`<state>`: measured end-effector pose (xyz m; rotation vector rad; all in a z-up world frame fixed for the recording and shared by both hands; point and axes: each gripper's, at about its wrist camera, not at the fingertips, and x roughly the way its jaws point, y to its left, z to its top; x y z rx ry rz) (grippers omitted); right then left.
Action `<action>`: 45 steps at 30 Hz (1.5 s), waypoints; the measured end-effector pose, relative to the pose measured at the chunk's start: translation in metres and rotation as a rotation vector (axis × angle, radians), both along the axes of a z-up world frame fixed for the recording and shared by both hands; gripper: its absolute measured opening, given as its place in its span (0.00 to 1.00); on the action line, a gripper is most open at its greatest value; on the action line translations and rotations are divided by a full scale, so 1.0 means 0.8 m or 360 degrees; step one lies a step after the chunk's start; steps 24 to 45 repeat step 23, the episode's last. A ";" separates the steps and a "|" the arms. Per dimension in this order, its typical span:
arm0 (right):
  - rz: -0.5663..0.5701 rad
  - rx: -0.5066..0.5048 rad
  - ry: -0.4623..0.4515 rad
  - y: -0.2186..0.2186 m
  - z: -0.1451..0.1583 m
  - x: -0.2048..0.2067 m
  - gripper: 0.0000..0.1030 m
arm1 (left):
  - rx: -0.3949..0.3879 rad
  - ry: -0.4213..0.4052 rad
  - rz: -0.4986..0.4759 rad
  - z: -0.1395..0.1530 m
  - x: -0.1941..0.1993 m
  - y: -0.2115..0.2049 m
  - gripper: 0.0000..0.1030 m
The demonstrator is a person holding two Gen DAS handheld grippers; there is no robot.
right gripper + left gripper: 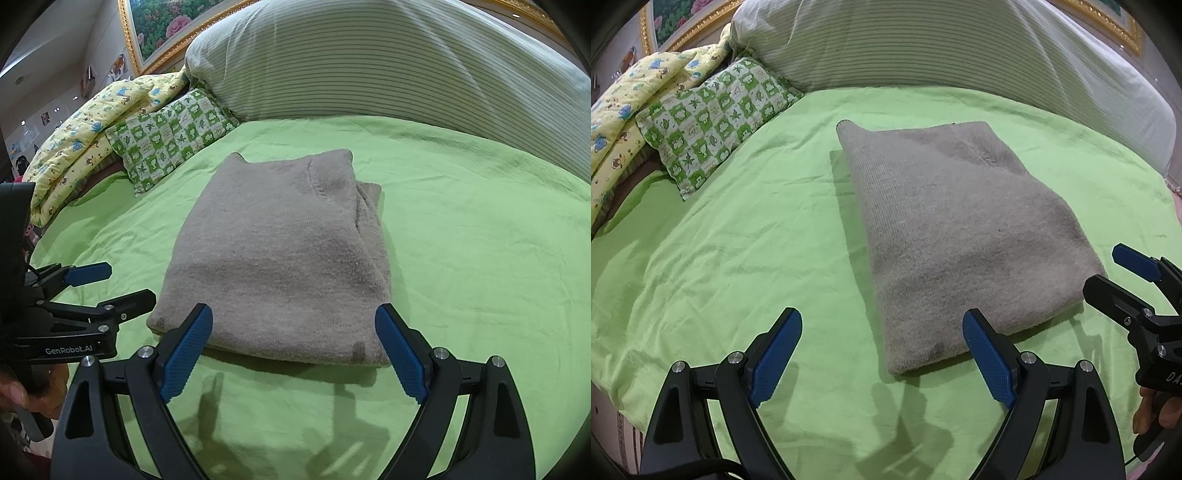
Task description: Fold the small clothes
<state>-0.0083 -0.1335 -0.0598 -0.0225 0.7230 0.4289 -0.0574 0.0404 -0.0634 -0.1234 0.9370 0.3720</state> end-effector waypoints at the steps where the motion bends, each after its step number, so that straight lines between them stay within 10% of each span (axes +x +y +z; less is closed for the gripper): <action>1: -0.0003 -0.0001 0.0000 0.000 0.000 0.000 0.87 | -0.0002 0.0001 0.0000 0.000 0.000 0.000 0.87; 45: -0.0019 0.0018 0.0009 0.005 0.006 0.003 0.87 | 0.0013 -0.0008 0.0004 0.005 0.004 -0.004 0.87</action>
